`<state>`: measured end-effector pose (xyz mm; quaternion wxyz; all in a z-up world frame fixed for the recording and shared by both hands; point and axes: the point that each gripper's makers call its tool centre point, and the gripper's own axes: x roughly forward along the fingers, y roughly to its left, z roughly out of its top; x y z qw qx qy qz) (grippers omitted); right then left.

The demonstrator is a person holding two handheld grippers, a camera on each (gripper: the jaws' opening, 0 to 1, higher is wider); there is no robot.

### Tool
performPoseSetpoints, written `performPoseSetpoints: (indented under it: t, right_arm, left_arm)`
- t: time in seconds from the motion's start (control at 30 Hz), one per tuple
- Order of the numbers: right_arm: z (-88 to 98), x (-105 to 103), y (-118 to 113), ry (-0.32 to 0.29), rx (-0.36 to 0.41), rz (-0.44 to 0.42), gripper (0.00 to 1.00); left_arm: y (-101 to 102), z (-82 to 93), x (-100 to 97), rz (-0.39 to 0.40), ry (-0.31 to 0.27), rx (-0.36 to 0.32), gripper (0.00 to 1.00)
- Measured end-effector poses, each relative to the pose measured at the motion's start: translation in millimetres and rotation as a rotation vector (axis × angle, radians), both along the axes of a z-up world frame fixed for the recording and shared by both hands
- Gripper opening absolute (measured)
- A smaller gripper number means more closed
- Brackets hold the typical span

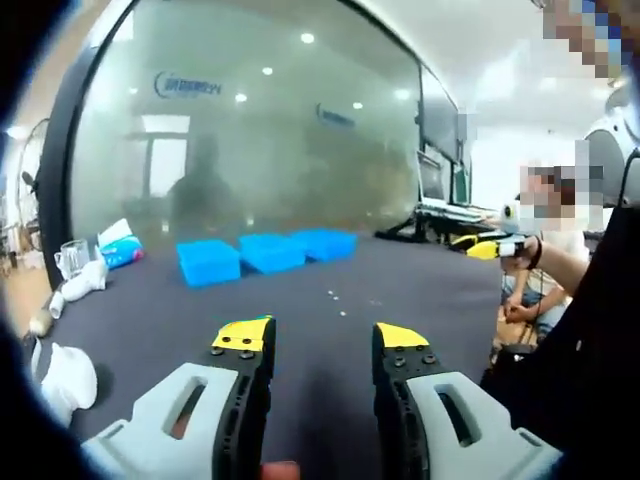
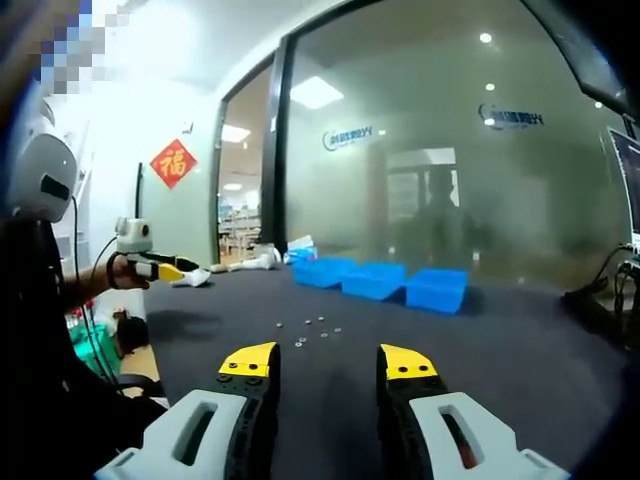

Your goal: Sort the screws, nuts, and washers into the corresponding bins

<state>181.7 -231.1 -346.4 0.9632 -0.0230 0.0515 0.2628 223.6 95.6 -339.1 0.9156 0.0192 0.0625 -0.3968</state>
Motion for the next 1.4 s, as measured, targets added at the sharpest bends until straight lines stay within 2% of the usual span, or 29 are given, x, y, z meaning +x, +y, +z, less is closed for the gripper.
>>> performPoseSetpoints:
  t: [0.2,0.4,0.53,0.87,1.4]
  right_arm:
    - [-1.9,0,3,0.003,-0.003,0.009,0.35]
    - [-2.6,0,6,0.005,-0.007,0.016,0.35]
    - [-4.4,0,8,0.012,-0.013,0.023,0.35]
    - [-11.5,-1,9,0.03,-0.02,0.03,0.35]
    - [-20.5,0,10,0.045,-0.004,0.038,0.35]
  left_arm:
    - [-7,0.2,6.8,-0.04,0.006,0.034,0.37]
    - [-23,-5.5,17.1,-0.103,0.018,0.101,0.37]
    - [-37,-13.4,21.1,-0.172,0.063,0.144,0.38]
    - [-66,-19.2,45.7,-0.25,0.096,0.232,0.37]
    - [-118,-51.1,62.2,-0.4,0.192,0.427,0.37]
